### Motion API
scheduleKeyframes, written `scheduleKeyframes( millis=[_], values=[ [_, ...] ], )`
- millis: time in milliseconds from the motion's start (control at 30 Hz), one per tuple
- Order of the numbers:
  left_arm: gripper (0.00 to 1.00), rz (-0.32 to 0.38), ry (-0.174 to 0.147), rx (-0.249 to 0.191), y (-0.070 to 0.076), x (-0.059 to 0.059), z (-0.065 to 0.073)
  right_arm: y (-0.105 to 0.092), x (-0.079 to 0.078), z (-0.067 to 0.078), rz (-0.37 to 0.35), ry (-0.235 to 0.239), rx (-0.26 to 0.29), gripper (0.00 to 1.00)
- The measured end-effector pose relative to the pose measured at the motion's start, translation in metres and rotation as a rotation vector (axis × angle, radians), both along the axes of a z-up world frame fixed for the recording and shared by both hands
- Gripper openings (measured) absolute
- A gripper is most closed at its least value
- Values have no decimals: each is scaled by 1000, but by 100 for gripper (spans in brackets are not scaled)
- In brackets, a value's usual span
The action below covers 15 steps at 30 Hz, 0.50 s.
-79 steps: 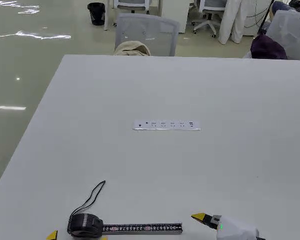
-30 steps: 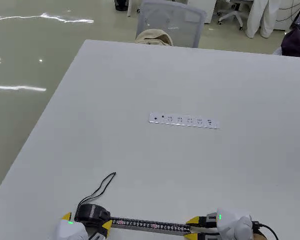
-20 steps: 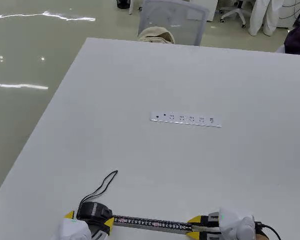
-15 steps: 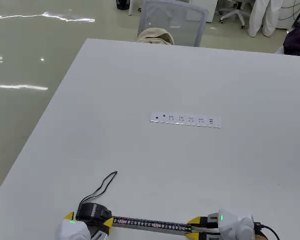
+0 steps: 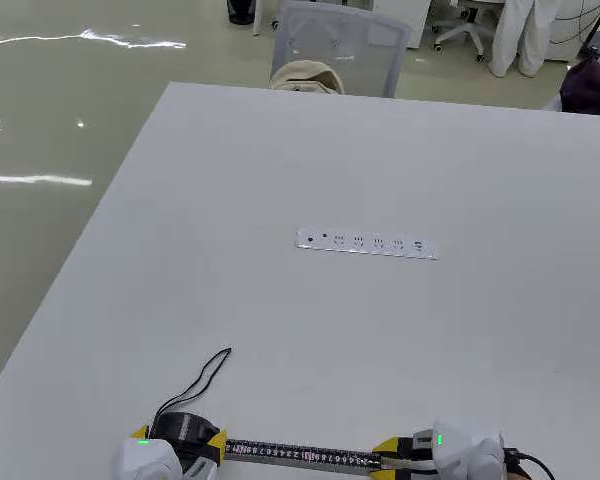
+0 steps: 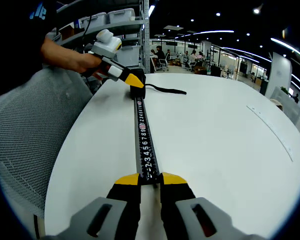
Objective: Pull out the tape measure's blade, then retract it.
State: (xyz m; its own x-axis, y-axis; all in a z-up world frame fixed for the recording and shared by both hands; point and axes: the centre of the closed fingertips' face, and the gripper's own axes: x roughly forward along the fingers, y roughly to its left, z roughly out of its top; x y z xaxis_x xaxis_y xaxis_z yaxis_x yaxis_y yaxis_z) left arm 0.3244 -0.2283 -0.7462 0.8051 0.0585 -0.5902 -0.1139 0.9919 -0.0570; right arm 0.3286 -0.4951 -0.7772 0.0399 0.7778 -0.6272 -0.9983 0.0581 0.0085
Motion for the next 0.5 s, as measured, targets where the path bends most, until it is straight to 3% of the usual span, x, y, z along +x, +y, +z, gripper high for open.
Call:
scheduleKeyframes(
  millis=[133,500],
  values=[
    [66,20,4,-15,1,3,-3,0,0,0,1,-6,-4,13],
    [68,80,6,-4,2,3,-7,0,1,2,-2,-7,-2,13]
  ],
)
